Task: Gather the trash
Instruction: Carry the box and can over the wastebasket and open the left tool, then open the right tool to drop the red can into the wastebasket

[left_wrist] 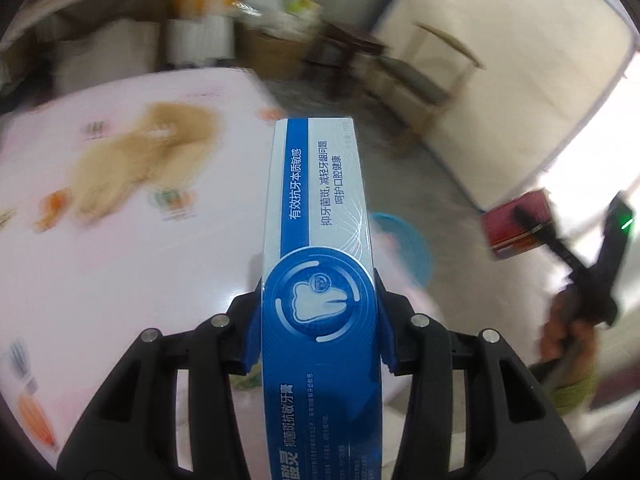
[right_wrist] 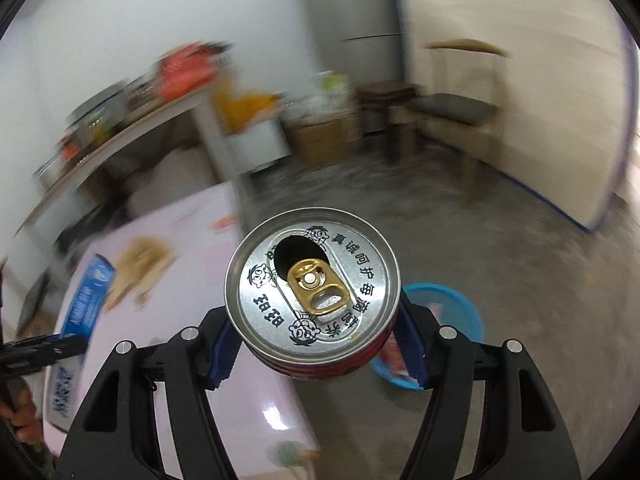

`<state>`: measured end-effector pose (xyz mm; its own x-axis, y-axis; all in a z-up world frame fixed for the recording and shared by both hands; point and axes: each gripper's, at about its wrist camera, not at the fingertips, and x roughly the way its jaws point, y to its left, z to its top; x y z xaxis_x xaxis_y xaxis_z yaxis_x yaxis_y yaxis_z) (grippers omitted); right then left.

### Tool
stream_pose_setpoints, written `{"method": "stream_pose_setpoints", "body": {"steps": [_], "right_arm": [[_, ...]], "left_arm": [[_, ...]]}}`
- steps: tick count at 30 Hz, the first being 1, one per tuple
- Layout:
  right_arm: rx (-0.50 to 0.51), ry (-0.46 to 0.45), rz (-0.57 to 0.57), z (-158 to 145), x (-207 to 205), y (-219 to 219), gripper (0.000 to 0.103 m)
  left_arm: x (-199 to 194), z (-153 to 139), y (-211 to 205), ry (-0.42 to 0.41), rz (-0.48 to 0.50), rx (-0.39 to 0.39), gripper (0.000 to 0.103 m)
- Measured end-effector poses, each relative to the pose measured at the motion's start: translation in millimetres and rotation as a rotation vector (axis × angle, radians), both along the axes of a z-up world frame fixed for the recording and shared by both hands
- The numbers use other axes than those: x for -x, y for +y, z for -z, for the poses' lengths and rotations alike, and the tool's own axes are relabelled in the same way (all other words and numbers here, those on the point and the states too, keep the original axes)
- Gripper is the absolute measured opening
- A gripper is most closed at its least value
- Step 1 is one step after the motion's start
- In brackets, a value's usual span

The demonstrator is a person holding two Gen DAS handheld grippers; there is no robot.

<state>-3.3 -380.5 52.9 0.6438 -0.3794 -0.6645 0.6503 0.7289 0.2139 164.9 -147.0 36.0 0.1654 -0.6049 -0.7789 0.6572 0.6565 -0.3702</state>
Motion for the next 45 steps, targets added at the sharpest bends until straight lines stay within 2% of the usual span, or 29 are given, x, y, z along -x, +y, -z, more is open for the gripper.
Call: {"method": "stream_pose_setpoints", "body": {"steps": [2,5,10,11,13,14,15,16,18,20,22,27,35,40,42,45], "right_arm": [[-0.046,0.010,0.073,13,23,-19,0.065],[-0.127,0.030,0.166,39,50,-44,0.065],[-0.221,0.061,0.260,74,81,-70,0.065],[-0.232,0.060,0.273,78,86,-74,0.065],[-0.244,0.061,0.289,84,92,-78,0.065],[-0.251,0.061,0.297,86,94,-81,0.065],[-0.258,0.063,0.300,89,95,-83,0.065],[-0.262,0.066,0.303,92,96,-86,0.065],[-0.265,0.079,0.309,99,98,-89,0.065],[-0.269,0.092,0.307,103,96,-90,0.065],[-0.287,0.108,0.303,112,93,-94,0.065],[-0.314,0.145,0.285,131,80,-101,0.065],[-0.327,0.178,0.253,152,61,-115,0.065],[-0.363,0.212,0.197,180,28,-132,0.065],[-0.334,0.243,0.186,187,10,-143,0.065],[-0.238,0.325,0.172,196,-18,-158,0.065]], "left_arm": [[-2,2,-41,0.082,0.079,0.030,0.043],[-4,17,-105,0.194,0.159,0.014,0.043],[-1,67,-212,0.366,0.239,-0.085,0.043],[-2,76,-232,0.377,0.236,-0.106,0.043],[-7,85,-264,0.342,0.204,-0.129,0.046],[-11,90,-278,0.333,0.184,-0.124,0.052],[-15,95,-290,0.312,0.162,-0.126,0.069],[-18,98,-296,0.278,0.144,-0.129,0.072],[-24,103,-303,0.212,0.102,-0.139,0.072],[-29,110,-298,0.242,0.091,-0.133,0.072],[-32,110,-288,0.236,0.080,-0.141,0.072],[-29,92,-262,0.163,0.128,-0.139,0.072],[-12,60,-175,0.029,0.159,-0.128,0.072],[-10,46,-115,-0.193,0.038,-0.160,0.072],[-11,43,-92,-0.249,-0.016,-0.179,0.072],[-11,38,-66,-0.267,-0.068,-0.167,0.076]]}}
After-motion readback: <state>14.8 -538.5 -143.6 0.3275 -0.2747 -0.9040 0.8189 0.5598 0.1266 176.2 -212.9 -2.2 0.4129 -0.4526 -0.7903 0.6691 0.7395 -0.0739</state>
